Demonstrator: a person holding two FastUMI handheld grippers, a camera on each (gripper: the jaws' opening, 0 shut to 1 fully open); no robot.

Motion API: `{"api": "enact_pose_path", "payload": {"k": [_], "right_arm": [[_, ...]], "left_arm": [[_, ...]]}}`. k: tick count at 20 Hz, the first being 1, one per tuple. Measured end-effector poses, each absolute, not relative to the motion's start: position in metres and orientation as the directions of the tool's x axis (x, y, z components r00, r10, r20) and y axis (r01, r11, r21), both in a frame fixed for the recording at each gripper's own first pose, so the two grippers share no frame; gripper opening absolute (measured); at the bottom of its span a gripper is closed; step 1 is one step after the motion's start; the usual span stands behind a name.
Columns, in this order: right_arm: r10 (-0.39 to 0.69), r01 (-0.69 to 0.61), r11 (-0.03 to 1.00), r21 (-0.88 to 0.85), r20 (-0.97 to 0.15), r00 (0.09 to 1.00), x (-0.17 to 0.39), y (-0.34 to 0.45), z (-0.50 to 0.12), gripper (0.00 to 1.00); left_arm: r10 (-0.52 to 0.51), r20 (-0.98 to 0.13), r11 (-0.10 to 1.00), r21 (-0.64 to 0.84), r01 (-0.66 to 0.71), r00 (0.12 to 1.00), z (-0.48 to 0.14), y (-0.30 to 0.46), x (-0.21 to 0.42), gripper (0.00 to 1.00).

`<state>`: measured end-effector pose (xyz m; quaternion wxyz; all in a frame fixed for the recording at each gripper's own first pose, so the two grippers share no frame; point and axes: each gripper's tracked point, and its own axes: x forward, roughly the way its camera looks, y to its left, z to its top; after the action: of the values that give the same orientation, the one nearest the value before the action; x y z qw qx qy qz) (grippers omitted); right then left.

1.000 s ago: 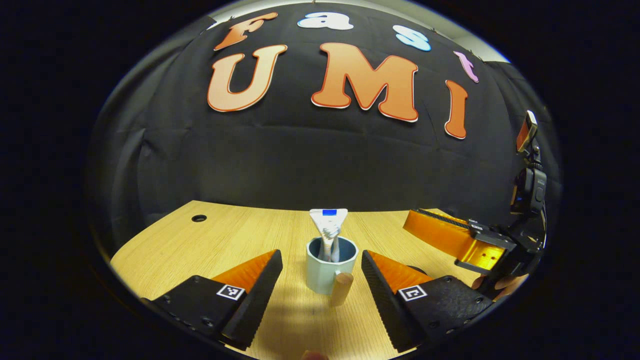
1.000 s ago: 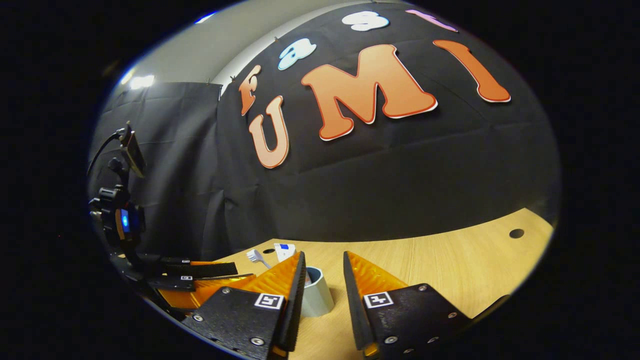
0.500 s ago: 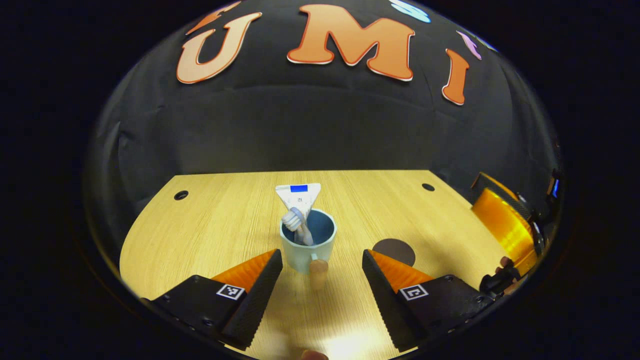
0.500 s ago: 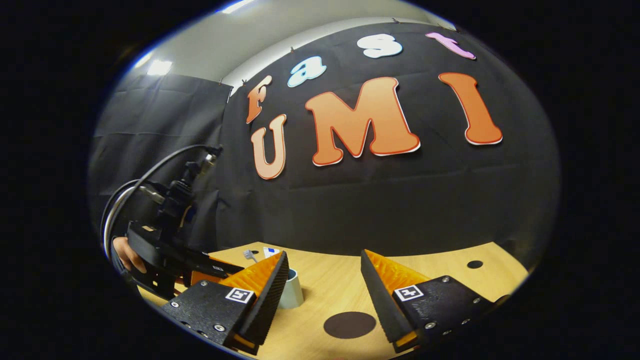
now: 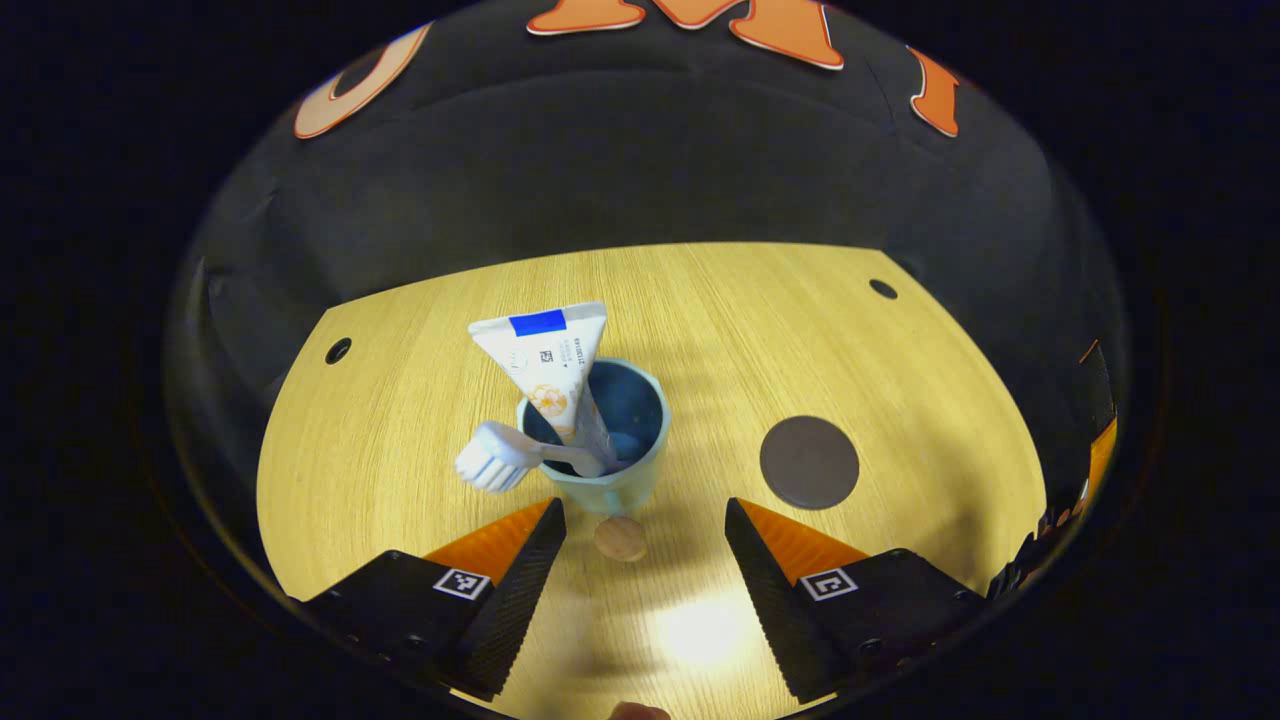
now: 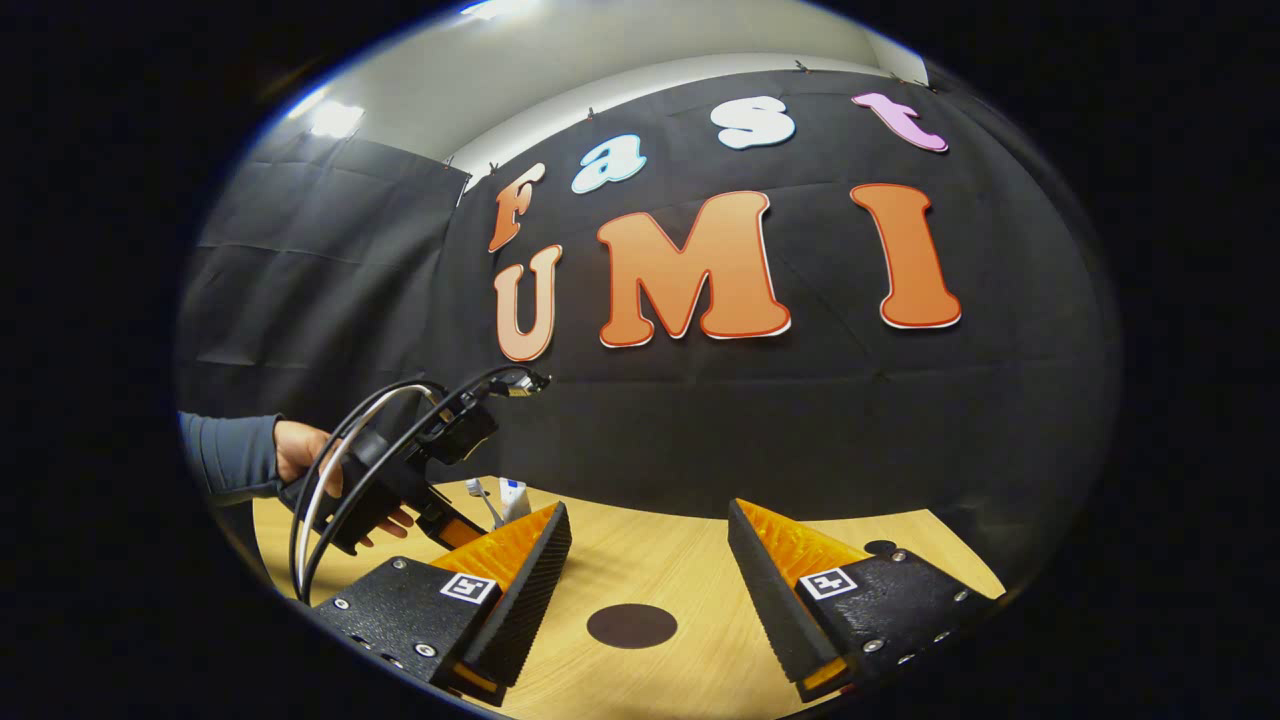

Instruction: Put the toothbrush and toothpaste on the desktop into the cup, then pick up the cup and place it on the coaster on the desktop.

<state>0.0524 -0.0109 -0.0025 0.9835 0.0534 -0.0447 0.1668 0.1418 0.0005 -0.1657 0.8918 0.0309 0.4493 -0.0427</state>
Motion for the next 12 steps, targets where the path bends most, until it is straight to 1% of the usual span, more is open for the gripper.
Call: {"api": "enact_pose_path", "payload": {"k": [3, 9, 11, 12], "right_arm": [[0.309, -0.319, 0.941, 0.113, 0.099, 0.946, 0.044, -0.023, -0.006, 0.95], [0.297, -0.311, 0.944, 0.11, 0.124, 0.947, 0.031, -0.031, 0.004, 0.95], [0.303, -0.316, 0.944, 0.097, 0.127, 0.945, 0.027, -0.027, 0.004, 0.95], [0.306, -0.318, 0.944, 0.089, 0.127, 0.944, 0.026, -0.026, 0.005, 0.94]], "left_arm": [[-0.005, -0.847, 0.992, 0.062, 0.108, 0.531, -0.173, 0.003, 0.142, 0.96], [0.05, -0.877, 0.992, 0.099, 0.077, 0.478, -0.189, 0.014, 0.146, 0.89], [0.05, -0.879, 0.994, 0.089, 0.06, 0.475, -0.195, 0.015, 0.149, 0.85], [0.054, -0.876, 0.995, 0.089, 0.05, 0.479, -0.197, 0.016, 0.151, 0.8]]}}
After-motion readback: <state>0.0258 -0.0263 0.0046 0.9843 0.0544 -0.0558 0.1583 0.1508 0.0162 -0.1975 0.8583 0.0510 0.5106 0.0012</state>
